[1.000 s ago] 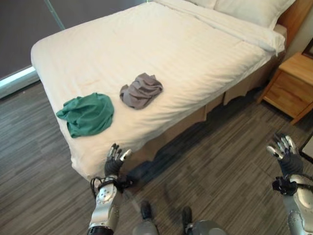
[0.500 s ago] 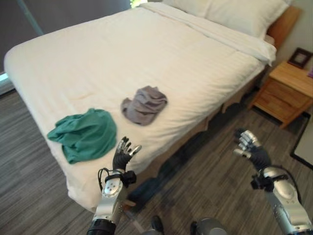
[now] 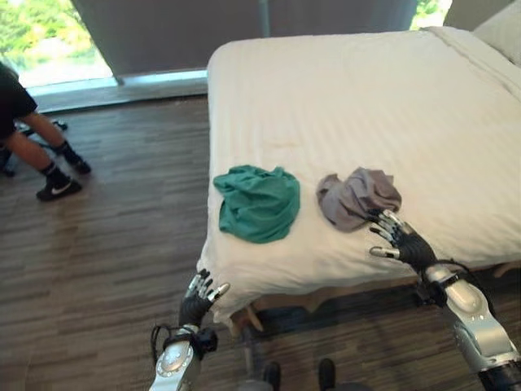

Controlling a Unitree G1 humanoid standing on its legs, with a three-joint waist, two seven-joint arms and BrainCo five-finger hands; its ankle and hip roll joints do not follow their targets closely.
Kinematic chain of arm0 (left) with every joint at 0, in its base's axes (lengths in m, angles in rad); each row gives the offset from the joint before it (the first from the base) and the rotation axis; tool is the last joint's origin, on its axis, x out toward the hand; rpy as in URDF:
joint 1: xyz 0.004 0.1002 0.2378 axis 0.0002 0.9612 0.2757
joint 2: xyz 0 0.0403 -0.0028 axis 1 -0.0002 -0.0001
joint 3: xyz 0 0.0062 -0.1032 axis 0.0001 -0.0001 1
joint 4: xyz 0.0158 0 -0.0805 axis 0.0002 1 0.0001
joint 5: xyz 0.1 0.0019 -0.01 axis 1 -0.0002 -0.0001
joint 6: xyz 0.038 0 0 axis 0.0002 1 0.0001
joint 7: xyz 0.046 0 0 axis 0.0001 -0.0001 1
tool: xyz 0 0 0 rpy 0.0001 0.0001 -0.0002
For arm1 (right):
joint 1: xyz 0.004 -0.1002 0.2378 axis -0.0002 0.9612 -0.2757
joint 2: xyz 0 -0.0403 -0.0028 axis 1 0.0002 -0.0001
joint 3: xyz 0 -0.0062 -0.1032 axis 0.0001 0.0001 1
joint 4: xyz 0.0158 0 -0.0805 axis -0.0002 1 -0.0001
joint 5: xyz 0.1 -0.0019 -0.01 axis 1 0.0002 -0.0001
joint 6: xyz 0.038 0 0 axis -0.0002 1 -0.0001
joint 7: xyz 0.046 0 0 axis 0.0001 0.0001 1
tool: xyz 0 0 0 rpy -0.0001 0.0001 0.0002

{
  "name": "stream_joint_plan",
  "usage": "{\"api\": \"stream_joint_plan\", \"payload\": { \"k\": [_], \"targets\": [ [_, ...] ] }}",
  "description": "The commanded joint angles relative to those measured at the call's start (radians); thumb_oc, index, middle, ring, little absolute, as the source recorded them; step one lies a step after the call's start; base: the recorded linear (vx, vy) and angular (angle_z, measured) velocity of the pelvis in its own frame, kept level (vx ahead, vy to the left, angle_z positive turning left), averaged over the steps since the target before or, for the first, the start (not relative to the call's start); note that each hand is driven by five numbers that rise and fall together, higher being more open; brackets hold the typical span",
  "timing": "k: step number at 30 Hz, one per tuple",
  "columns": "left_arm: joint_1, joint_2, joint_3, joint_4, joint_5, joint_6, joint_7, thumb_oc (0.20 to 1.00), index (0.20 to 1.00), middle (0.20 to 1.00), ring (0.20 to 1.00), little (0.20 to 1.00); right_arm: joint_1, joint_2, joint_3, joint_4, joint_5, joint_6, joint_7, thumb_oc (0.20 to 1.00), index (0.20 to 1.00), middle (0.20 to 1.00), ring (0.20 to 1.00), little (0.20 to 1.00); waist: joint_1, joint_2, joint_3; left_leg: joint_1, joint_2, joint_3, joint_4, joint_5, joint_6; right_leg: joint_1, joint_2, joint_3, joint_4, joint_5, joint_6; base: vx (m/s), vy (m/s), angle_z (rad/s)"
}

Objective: Pick up bed clothes into laundry basket.

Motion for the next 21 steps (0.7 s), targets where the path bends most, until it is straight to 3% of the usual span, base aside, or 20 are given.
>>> {"api": "stream_joint_plan", "payload": {
  "k": [1, 6, 8, 10, 11, 14, 17, 20, 21],
  "targets": [
    [-0.082, 0.033, 0.018, -0.085, -0.009, -0.033, -0.019, 1.0, 1.0, 1.0, 1.0, 1.0, -0.001, -0.021, -0.019, -0.043, 0.025, -0.039, 0.006, 1.0, 1.0, 1.0, 1.0, 1.0, -0.021, -0.037, 0.004, -0.061, 0.112, 0.164, 0.077, 0.086, -0.038, 0.003, -0.042, -0.012, 0.078, -0.048, 0.021, -0.09, -0.062, 0.55],
    [-0.165, 0.051, 0.003, -0.073, 0.026, -0.044, -0.009, 1.0, 1.0, 1.0, 1.0, 1.0, 0.086, 0.01, -0.087, -0.033, -0.065, -0.033, -0.043, 1.0, 1.0, 1.0, 1.0, 1.0, -0.088, 0.006, -0.037, -0.009, 0.113, 0.218, -0.017, 0.083, -0.044, 0.01, -0.029, -0.03, 0.062, -0.065, 0.021, 0.04, 0.019, 0.46],
    [-0.198, 0.068, 0.002, -0.083, 0.034, -0.043, 0.007, 1.0, 1.0, 1.0, 1.0, 1.0, 0.072, 0.02, -0.12, 0.032, -0.144, -0.014, -0.119, 1.0, 1.0, 1.0, 1.0, 1.0, -0.099, 0.017, -0.047, 0.012, 0.103, 0.22, -0.037, 0.077, -0.042, 0.018, -0.033, -0.029, 0.06, -0.067, 0.024, 0.14, 0.056, 0.03],
    [-0.205, 0.072, -0.004, -0.096, 0.022, -0.039, 0.006, 1.0, 1.0, 1.0, 1.0, 1.0, 0.031, 0.001, -0.125, 0.074, -0.222, -0.001, -0.153, 1.0, 1.0, 1.0, 1.0, 1.0, -0.091, 0.02, -0.045, 0.026, 0.098, 0.218, -0.05, 0.07, -0.038, 0.026, -0.037, -0.03, 0.057, -0.069, 0.026, 0.11, 0.05, -0.23],
    [-0.203, 0.081, -0.022, -0.101, -0.005, -0.027, 0.001, 1.0, 1.0, 1.0, 1.0, 1.0, -0.085, -0.069, -0.114, 0.15, -0.362, 0.032, -0.221, 1.0, 1.0, 1.0, 1.0, 1.0, -0.072, 0.021, -0.049, 0.029, 0.091, 0.209, -0.055, 0.06, -0.031, 0.031, -0.042, -0.031, 0.053, -0.069, 0.027, 0.08, 0.052, -0.08],
    [-0.196, 0.087, -0.033, -0.107, -0.019, -0.016, -0.005, 1.0, 1.0, 1.0, 1.0, 1.0, -0.207, -0.101, -0.083, 0.246, -0.404, 0.058, -0.272, 1.0, 1.0, 1.0, 1.0, 1.0, -0.06, 0.024, -0.044, 0.032, 0.084, 0.207, -0.06, 0.054, -0.026, 0.034, -0.047, -0.031, 0.049, -0.066, 0.03, 0.04, 0.048, 0.02],
    [-0.178, 0.109, -0.069, -0.107, -0.052, -0.001, -0.012, 1.0, 1.0, 1.0, 1.0, 1.0, -0.517, -0.159, 0.059, 0.541, -0.537, 0.115, -0.339, 1.0, 1.0, 1.0, 1.0, 1.0, -0.016, 0.028, -0.038, 0.024, 0.07, 0.198, -0.067, 0.047, -0.017, 0.031, -0.054, -0.032, 0.042, -0.061, 0.035, 0.01, 0.055, 0.01],
    [-0.169, 0.117, -0.071, -0.113, -0.063, 0.004, -0.02, 1.0, 1.0, 1.0, 1.0, 1.0, -0.69, -0.179, 0.145, 0.728, -0.597, 0.134, -0.36, 1.0, 1.0, 1.0, 1.0, 1.0, -0.003, 0.032, -0.031, 0.016, 0.065, 0.195, -0.067, 0.046, -0.014, 0.023, -0.055, -0.031, 0.041, -0.057, 0.036, -0.01, 0.05, 0.05],
    [-0.162, 0.137, -0.075, -0.119, -0.065, 0.004, -0.026, 1.0, 1.0, 1.0, 1.0, 1.0, -0.828, -0.197, 0.225, 0.895, -0.662, 0.155, -0.361, 1.0, 1.0, 1.0, 1.0, 1.0, 0.016, 0.034, -0.025, 0.008, 0.06, 0.189, -0.067, 0.046, -0.014, 0.018, -0.057, -0.032, 0.039, -0.053, 0.036, -0.01, 0.031, 0.06]
  ]
}}
